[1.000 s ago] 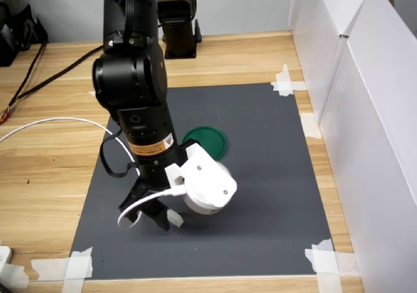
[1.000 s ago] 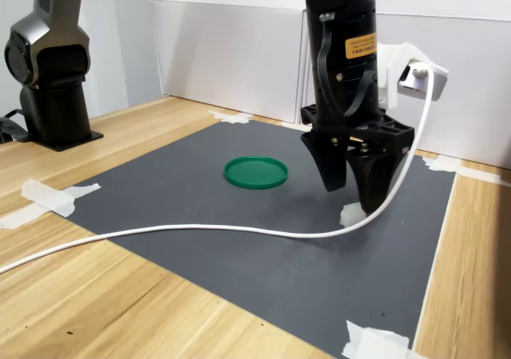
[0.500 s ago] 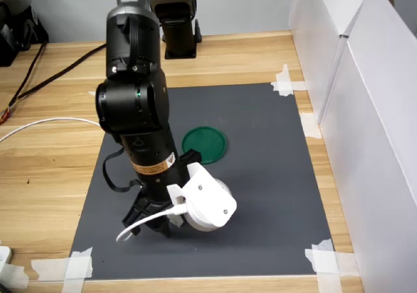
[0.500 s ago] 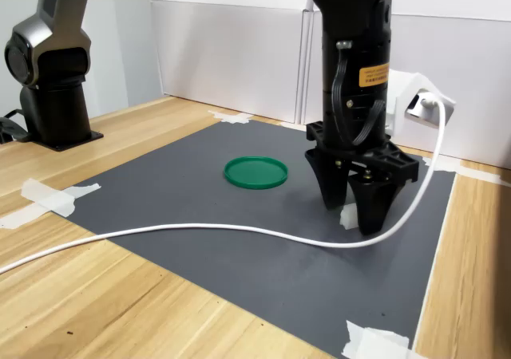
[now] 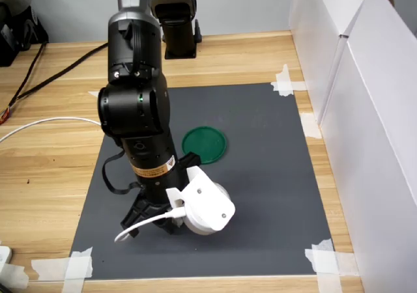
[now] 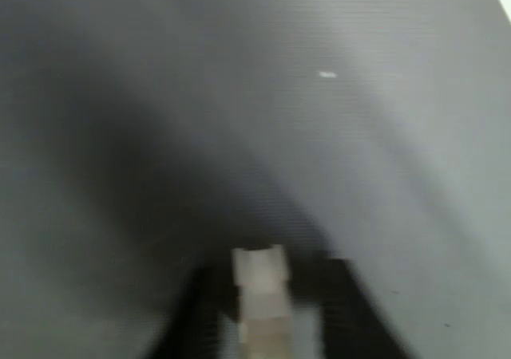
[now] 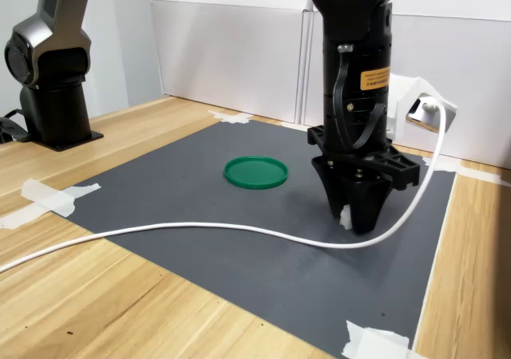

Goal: Grasp a white terminal and put it in the green lid.

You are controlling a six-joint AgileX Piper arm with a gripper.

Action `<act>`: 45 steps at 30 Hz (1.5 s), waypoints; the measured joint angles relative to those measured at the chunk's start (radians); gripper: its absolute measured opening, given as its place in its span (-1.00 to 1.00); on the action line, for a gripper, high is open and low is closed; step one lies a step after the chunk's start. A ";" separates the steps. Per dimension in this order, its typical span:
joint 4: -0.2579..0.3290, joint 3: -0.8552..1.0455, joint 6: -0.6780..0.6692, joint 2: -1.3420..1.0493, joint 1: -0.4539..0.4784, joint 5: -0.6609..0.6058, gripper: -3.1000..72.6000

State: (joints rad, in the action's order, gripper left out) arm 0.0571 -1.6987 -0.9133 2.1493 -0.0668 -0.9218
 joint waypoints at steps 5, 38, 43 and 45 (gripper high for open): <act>-0.004 0.000 0.018 0.000 0.000 -0.001 -0.69; 0.039 0.629 -0.058 -0.553 -0.105 0.062 -0.69; 0.038 0.704 -0.081 -0.554 -0.105 0.132 -0.69; 0.038 0.715 -0.087 -0.554 -0.105 0.153 -0.69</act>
State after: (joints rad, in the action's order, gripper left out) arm 0.0953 -0.9839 -1.0003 1.5956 -0.1721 -0.7684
